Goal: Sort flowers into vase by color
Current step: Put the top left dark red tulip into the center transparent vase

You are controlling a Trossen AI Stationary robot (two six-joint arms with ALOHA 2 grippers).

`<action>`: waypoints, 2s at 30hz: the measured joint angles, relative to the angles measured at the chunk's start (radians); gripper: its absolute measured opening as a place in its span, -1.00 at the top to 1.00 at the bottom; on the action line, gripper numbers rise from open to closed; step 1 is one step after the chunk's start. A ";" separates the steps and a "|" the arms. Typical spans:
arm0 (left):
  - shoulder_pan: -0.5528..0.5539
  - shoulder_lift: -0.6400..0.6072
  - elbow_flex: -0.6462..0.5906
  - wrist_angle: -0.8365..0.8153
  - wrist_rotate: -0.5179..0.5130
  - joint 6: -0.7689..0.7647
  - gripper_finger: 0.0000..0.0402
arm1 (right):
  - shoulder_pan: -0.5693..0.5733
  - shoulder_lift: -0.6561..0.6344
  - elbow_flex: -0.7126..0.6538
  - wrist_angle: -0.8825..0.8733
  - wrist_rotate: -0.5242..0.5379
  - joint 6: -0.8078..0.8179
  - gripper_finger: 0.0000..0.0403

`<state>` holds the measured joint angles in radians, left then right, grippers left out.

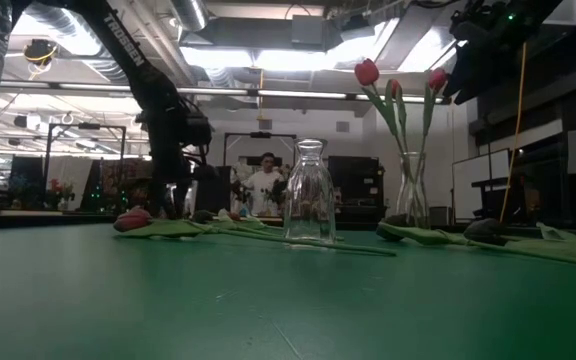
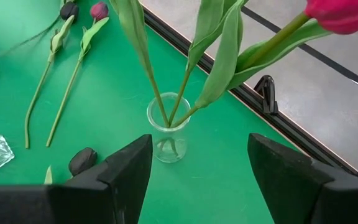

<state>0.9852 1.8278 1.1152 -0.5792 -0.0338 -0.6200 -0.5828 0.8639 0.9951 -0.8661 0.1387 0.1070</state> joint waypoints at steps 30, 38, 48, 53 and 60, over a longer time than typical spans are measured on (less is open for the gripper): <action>-0.113 -0.512 0.000 -0.005 -0.031 0.025 1.00 | 0.000 0.000 0.000 0.002 0.000 0.000 -0.31; -0.281 -0.817 0.000 0.010 -0.085 -0.008 1.00 | 0.000 0.000 0.000 0.006 0.000 0.000 -0.31; -0.638 -0.925 0.000 0.095 -0.309 -0.004 1.00 | 0.000 0.000 0.000 0.012 -0.027 0.020 -0.31; -0.684 -0.866 0.000 -0.061 -0.453 0.002 1.00 | 0.000 0.014 0.000 0.035 -0.064 0.046 -0.31; -0.623 -0.695 0.000 -0.208 -0.454 0.092 0.89 | 0.000 0.064 0.000 0.051 -0.151 0.057 -0.31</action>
<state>0.3626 1.1326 1.1152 -0.7868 -0.4877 -0.5281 -0.5827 0.9275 0.9947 -0.8154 -0.0125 0.1642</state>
